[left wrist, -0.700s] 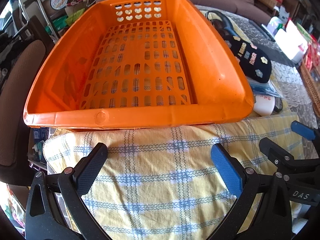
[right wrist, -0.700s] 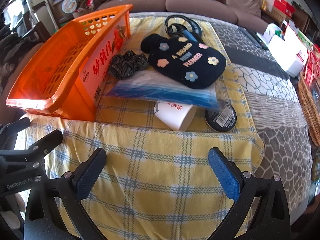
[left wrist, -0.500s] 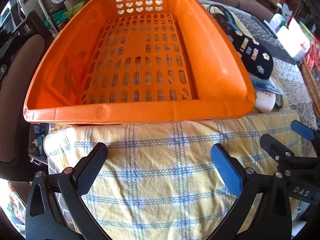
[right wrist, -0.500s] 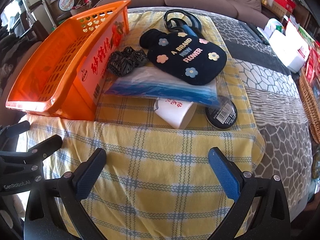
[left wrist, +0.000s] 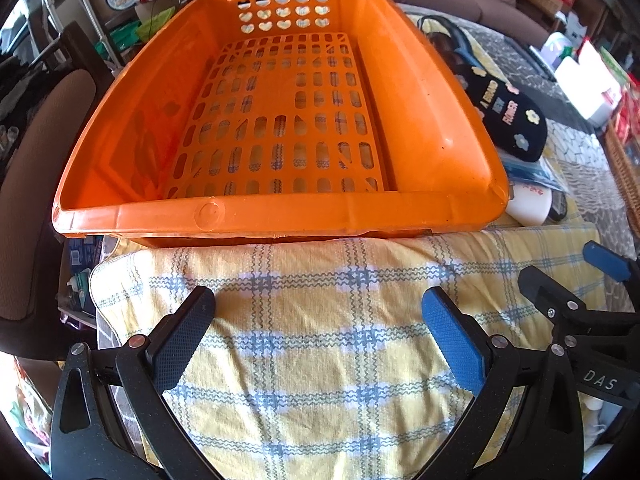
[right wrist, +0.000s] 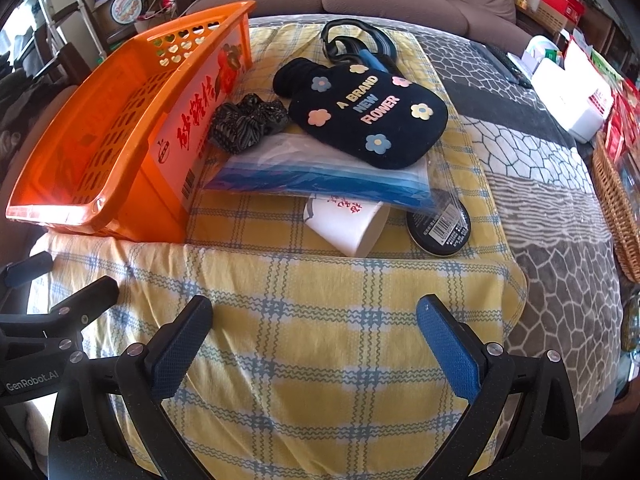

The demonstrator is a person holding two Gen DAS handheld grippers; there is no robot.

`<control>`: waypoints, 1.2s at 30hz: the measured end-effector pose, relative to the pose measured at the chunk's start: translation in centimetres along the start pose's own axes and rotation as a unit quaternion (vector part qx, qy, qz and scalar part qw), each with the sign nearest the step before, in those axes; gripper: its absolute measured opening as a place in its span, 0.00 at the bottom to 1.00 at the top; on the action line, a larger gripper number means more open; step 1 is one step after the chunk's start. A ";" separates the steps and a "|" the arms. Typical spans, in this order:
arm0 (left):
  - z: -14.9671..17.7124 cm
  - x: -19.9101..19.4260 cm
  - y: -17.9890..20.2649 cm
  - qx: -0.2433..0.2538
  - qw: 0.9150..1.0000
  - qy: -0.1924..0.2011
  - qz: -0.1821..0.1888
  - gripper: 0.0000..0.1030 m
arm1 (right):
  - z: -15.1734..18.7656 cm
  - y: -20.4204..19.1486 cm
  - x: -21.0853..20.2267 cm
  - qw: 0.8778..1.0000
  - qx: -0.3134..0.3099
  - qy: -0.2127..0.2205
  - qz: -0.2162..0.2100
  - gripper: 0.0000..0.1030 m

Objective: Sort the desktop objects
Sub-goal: 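Move the left tool toward the navy flower-print hot-water-bottle cover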

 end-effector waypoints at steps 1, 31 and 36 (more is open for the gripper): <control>0.0 -0.1 0.0 0.003 1.000 0.003 0.003 1.00 | 0.0 0.0 0.0 1.000 0.000 -0.001 0.000 1.00; -7.8 -7.0 0.7 0.017 0.991 0.117 0.068 1.00 | -5.8 3.0 -5.8 0.994 0.052 0.078 -0.050 0.96; -10.7 -6.3 2.5 0.012 0.989 0.112 0.092 1.00 | -8.1 6.2 -6.0 0.992 0.083 0.081 -0.057 0.97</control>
Point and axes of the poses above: each gripper's, at about its wrist camera, not at the fingertips, and x roughly the way its jaws point, y to its right, z to its underside, the point moved 6 cm from there along x, roughly the way its jaws point, and after that the axes turned 15 degrees about y, right-handed, at the moved point
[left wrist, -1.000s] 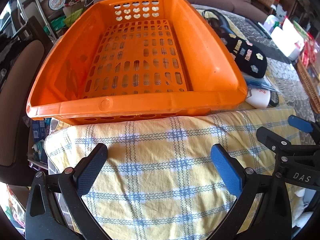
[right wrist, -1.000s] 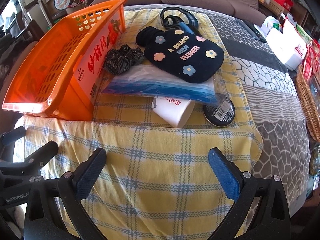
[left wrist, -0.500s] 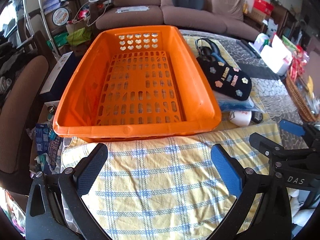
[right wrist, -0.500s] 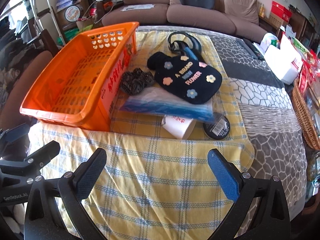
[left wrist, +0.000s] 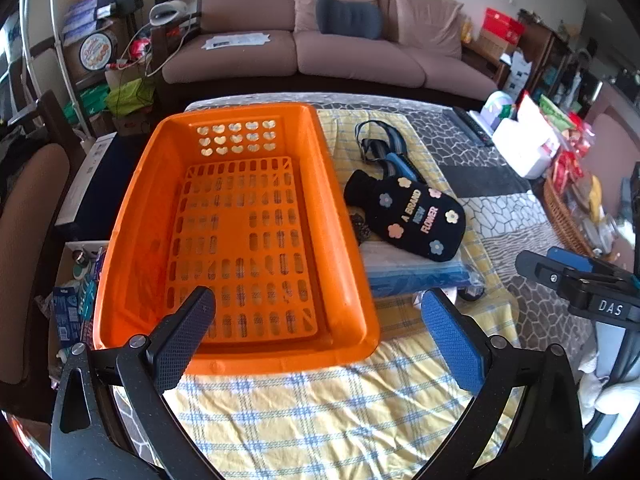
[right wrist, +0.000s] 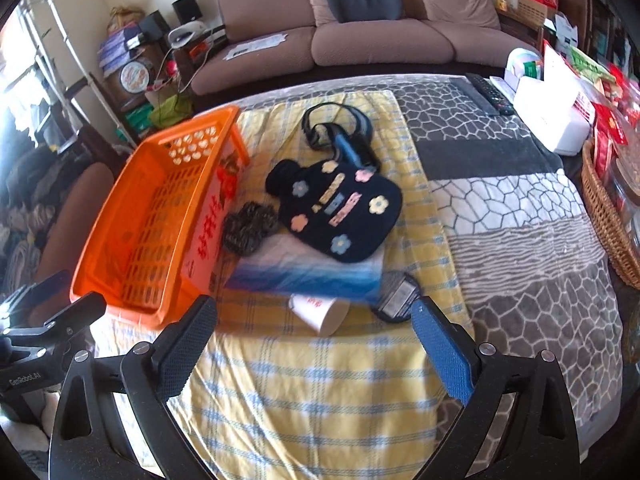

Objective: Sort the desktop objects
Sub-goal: 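Move the left tool toward the navy flower-print hot-water-bottle cover, then lower the left tool over the navy cover and close its fingers on it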

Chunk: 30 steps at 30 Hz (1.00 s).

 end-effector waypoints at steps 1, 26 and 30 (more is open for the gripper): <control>-0.5 0.5 0.4 0.003 1.000 -0.001 0.003 1.00 | -0.5 0.5 0.1 1.000 0.001 0.000 -0.002 0.97; -7.9 17.9 7.0 0.017 0.992 -0.103 0.071 1.00 | -2.6 9.1 10.6 0.991 0.113 -0.058 -0.048 0.97; -7.5 20.5 7.4 0.022 0.989 -0.125 0.071 1.00 | -2.5 9.4 11.8 0.990 0.114 -0.057 -0.059 0.97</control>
Point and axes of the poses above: each gripper's, at about its wrist camera, not at the fingertips, and x roughly the way its jaws point, y to its right, z to its underside, the point moved 6 cm from there along x, roughly the way its jaws point, and after that the axes turned 15 degrees about y, right-handed, at the moved point
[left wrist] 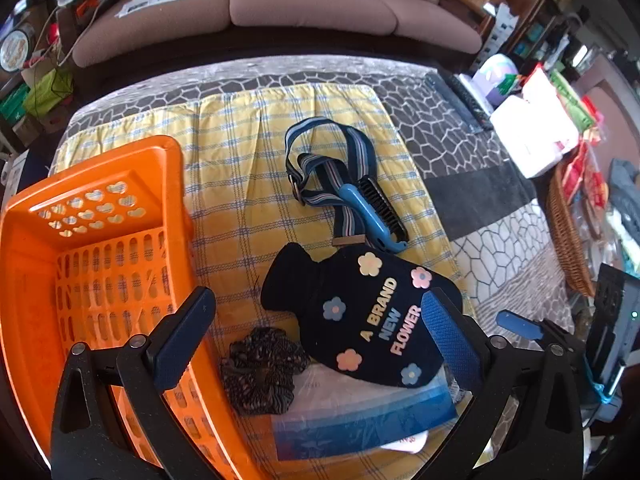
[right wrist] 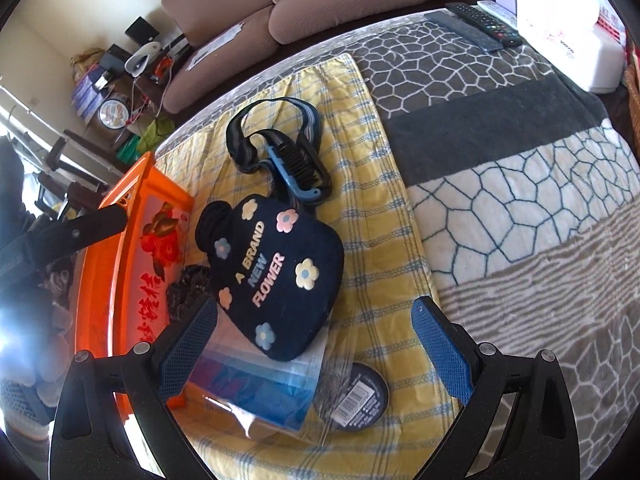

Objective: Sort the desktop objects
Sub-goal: 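Lower the left tool over the navy cover and close its fingers on it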

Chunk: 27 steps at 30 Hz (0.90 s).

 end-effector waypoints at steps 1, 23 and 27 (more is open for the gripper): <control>-0.1 0.6 0.1 0.004 1.000 -0.006 0.000 1.00 | 0.0 0.1 0.3 1.000 0.002 -0.002 -0.006 0.97; 1.5 7.8 1.1 -0.137 0.978 -0.157 0.014 0.97 | -0.6 0.1 2.0 0.999 0.011 -0.018 -0.047 0.97; 1.6 8.2 -0.6 -0.201 0.970 -0.138 -0.006 0.95 | -0.7 0.6 1.8 0.998 0.016 -0.020 -0.049 0.97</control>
Point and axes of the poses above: each gripper's, at about its wrist camera, not at the fingertips, and x roughly the way its jaws point, y to its right, z to its underside, the point moved 6 cm from there along x, roughly the way its jaws point, and after that the axes turned 15 degrees about y, right-handed, at the moved point
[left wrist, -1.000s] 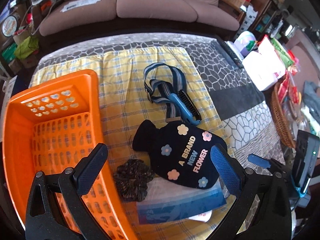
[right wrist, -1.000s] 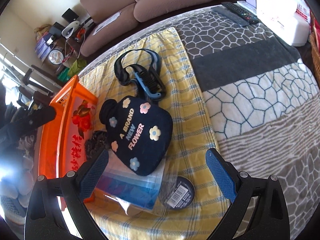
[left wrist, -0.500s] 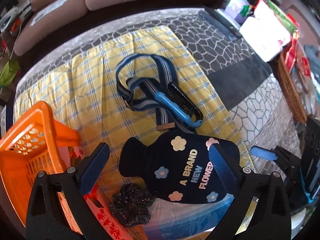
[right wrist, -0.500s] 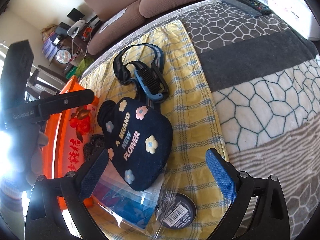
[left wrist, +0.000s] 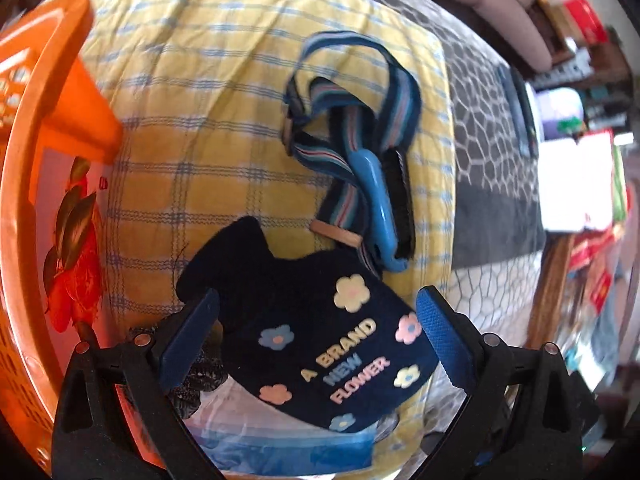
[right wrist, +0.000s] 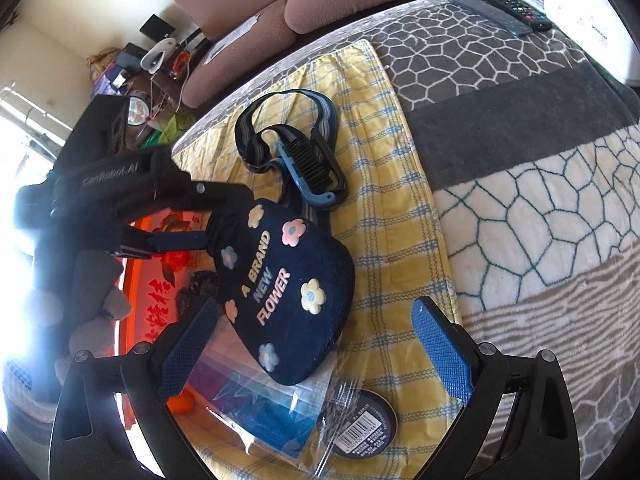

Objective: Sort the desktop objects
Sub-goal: 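Lower the left tool over the navy cover and close its fingers on it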

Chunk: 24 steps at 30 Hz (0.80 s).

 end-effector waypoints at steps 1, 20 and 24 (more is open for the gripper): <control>0.0 0.0 -0.1 -0.004 1.000 0.006 -0.003 0.95 | -0.1 0.1 0.0 1.000 0.001 0.000 0.000 0.97; 2.4 1.6 -3.0 -0.121 0.993 0.003 0.005 0.88 | 0.9 -0.6 1.4 0.999 0.014 -0.021 -0.023 0.97; 2.3 1.9 -3.1 -0.130 0.991 0.018 0.006 0.85 | 1.1 -0.8 1.9 0.999 0.022 -0.024 -0.037 0.93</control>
Point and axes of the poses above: each gripper's, at about its wrist camera, not at the fingertips, and x roughly the way its jaws point, y to its right, z to its underside, the point moved 6 cm from there along x, roughly the way its jaws point, and after that the axes turned 15 degrees about y, right-handed, at the moved point
